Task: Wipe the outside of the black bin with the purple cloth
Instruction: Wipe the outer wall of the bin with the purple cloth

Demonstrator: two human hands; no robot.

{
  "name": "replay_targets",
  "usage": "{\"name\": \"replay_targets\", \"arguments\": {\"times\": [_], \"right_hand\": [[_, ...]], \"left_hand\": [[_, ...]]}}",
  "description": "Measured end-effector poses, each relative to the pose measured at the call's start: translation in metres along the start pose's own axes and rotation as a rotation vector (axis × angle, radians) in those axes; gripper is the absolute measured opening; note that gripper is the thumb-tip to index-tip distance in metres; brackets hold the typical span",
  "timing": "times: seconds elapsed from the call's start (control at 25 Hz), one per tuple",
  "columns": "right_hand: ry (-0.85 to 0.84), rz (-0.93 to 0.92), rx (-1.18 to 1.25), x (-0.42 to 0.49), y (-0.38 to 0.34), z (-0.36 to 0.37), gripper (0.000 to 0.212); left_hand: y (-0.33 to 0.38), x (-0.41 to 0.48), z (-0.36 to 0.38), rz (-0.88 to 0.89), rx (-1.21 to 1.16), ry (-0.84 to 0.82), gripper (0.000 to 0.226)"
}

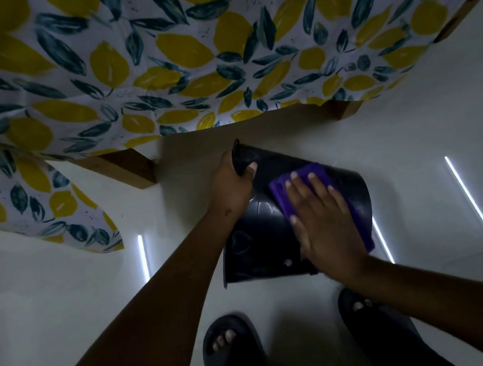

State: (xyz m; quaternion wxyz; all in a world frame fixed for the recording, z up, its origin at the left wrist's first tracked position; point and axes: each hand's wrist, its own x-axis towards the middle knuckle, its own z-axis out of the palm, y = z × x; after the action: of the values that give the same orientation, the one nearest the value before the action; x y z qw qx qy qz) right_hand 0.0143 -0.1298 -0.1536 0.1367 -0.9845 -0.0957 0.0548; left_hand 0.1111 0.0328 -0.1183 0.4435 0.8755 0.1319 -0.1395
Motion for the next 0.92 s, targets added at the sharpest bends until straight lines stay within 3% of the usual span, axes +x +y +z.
{"name": "replay_targets", "arguments": {"times": [0.12, 0.24, 0.36, 0.52, 0.64, 0.72, 0.8, 0.92], "right_hand": [[0.024, -0.064, 0.01, 0.01, -0.006, -0.002, 0.056], [0.073, 0.092, 0.131, 0.054, 0.01, -0.002, 0.054], [0.064, 0.181, 0.199, 0.055, 0.023, -0.001, 0.059], [0.026, 0.016, 0.022, 0.0, 0.001, -0.001, 0.056], [0.028, -0.106, -0.022, 0.015, 0.004, -0.003, 0.055], [0.047, -0.032, 0.064, 0.054, 0.014, -0.005, 0.054], [0.07, 0.153, 0.212, 0.077, 0.036, -0.007, 0.058], [0.089, 0.224, 0.166, 0.047, 0.047, -0.006, 0.059]], "left_hand": [[0.0, 0.002, -0.001, 0.025, 0.01, -0.036, 0.044], [-0.001, -0.009, -0.003, 0.105, -0.038, -0.059, 0.059], [-0.017, -0.044, -0.002, 0.116, -0.036, 0.03, 0.05], [-0.02, -0.049, -0.004, 0.079, -0.031, 0.028, 0.044], [-0.014, -0.037, -0.002, 0.107, -0.028, 0.008, 0.042], [-0.01, -0.031, -0.002, 0.137, -0.009, 0.002, 0.039], [-0.005, -0.021, -0.001, 0.136, 0.017, 0.013, 0.04], [0.002, -0.007, 0.003, 0.11, 0.042, 0.002, 0.043]]}}
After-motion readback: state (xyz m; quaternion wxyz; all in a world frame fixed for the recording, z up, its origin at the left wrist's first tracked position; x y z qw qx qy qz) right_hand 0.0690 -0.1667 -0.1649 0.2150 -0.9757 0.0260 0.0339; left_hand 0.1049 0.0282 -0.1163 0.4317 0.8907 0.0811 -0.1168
